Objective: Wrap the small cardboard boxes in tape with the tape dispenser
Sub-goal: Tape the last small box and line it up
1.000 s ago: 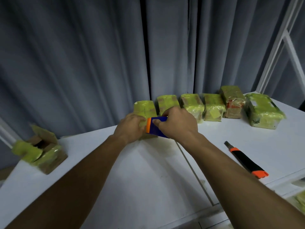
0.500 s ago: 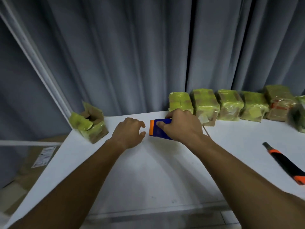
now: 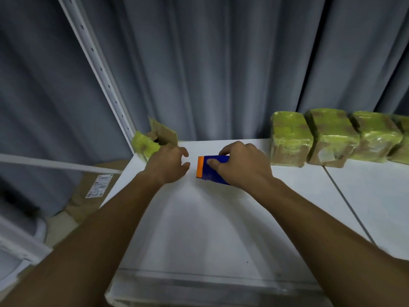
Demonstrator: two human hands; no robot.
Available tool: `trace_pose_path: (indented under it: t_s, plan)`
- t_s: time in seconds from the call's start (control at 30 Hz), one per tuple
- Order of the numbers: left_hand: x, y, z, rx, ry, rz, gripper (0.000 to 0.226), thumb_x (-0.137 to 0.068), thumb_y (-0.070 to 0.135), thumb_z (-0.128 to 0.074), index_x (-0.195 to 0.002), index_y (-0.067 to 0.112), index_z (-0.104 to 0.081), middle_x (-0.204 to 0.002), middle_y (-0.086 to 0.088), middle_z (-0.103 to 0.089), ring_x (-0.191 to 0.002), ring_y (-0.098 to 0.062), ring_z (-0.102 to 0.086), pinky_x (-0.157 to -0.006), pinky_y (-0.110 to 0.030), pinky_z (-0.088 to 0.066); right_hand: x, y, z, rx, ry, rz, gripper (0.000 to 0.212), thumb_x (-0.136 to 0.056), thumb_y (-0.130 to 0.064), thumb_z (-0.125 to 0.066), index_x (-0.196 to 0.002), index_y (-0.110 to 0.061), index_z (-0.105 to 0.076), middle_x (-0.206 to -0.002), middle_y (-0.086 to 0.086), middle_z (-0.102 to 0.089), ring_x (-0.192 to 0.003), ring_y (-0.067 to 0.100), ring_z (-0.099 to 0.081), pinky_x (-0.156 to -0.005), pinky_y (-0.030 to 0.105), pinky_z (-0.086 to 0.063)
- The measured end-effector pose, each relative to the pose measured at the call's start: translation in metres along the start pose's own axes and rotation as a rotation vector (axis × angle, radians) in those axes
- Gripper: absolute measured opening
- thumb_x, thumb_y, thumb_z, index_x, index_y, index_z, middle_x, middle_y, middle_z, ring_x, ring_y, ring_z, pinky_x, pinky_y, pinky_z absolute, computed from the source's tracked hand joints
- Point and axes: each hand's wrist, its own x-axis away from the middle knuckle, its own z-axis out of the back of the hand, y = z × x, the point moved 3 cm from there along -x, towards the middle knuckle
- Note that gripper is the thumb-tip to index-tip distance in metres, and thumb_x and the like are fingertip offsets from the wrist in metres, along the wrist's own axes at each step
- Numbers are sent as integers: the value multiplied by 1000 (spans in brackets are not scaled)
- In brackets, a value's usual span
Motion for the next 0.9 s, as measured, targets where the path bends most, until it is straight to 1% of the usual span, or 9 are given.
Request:
trace_pose_path:
  t_s: [0.07, 0.17, 0.23, 0.33, 0.47, 0.6, 0.73, 0.83, 0.9]
  plan:
    - [-7, -18, -10, 19, 5, 8, 37, -88, 43, -56, -104, 12, -68, -102, -5, -69, -87, -23, -63, -81, -40, -56, -3, -2, -6, -18, -3, 3, 45, -91, -53, -66, -123, -22, -67, -120, -1, -69, -105, 20, -64, -75, 31, -50]
    - [-21, -38, -27, -11, 1, 4, 50, -77, 60, -29, -82, 19, -57, -96, -8, -64, -82, -26, -58, -74, -42, -54, -6, -3, -13, -34, -8, -1, 45, -91, -55, -65, -123, -24, -68, -120, -2, -69, -105, 20, -63, -73, 30, -46]
    - [-31, -54, -39, -5, -5, 33, 46, -72, 64, -26, -88, 26, -45, -93, -3, -60, -88, -29, -56, -78, -47, -52, -9, -4, -18, -34, -11, -2, 45, -90, -55, -65, -123, -25, -68, -120, -2, -70, -104, 19, -63, -72, 30, -46]
    - [-37, -65, -44, 9, -27, 75, 37, -72, 62, -38, -94, 34, -35, -95, 6, -47, -105, -37, -52, -88, -55, -48, -14, -6, -23, -40, -15, -3, 43, -90, -55, -66, -121, -25, -69, -118, -3, -70, -101, 18, -63, -71, 31, -48]
    - [-36, -64, -38, 71, -27, 116, 47, -78, 49, -55, -115, 21, -44, -117, -7, -55, -120, -42, -45, -95, -56, -43, -21, -10, -28, -63, 0, 12, 43, -89, -59, -65, -117, -27, -70, -114, -3, -71, -97, 17, -63, -72, 31, -51]
    - [-34, -70, -43, 117, -5, 145, 42, -90, 33, -58, -127, 23, -40, -131, -9, -50, -131, -42, -36, -102, -55, -39, -26, -12, -33, -72, 3, 25, 42, -88, -59, -65, -115, -27, -71, -113, -3, -71, -92, 15, -59, -70, 31, -49]
    - [-35, -72, -47, 102, 20, 97, 32, -91, 24, -59, -121, 15, -50, -118, -6, -58, -119, -37, -49, -103, -53, -41, -25, -14, -35, -72, -17, 36, 40, -90, -57, -65, -114, -27, -70, -113, -3, -71, -88, 13, -56, -70, 30, -47]
    - [-29, -58, -44, 23, 40, 46, 39, -91, 24, -63, -126, 13, -52, -122, -5, -59, -117, -27, -51, -113, -43, -29, -23, -14, -35, -72, -15, 41, 40, -89, -57, -65, -115, -27, -70, -114, -4, -71, -88, 13, -56, -70, 30, -49]
    - [-22, -48, -40, -13, 79, 15, 39, -90, 27, -63, -125, 14, -53, -121, -5, -59, -115, -26, -52, -112, -40, -28, -19, -12, -32, -74, -17, 37, 41, -90, -57, -66, -117, -26, -69, -115, -4, -71, -88, 13, -55, -69, 29, -47]
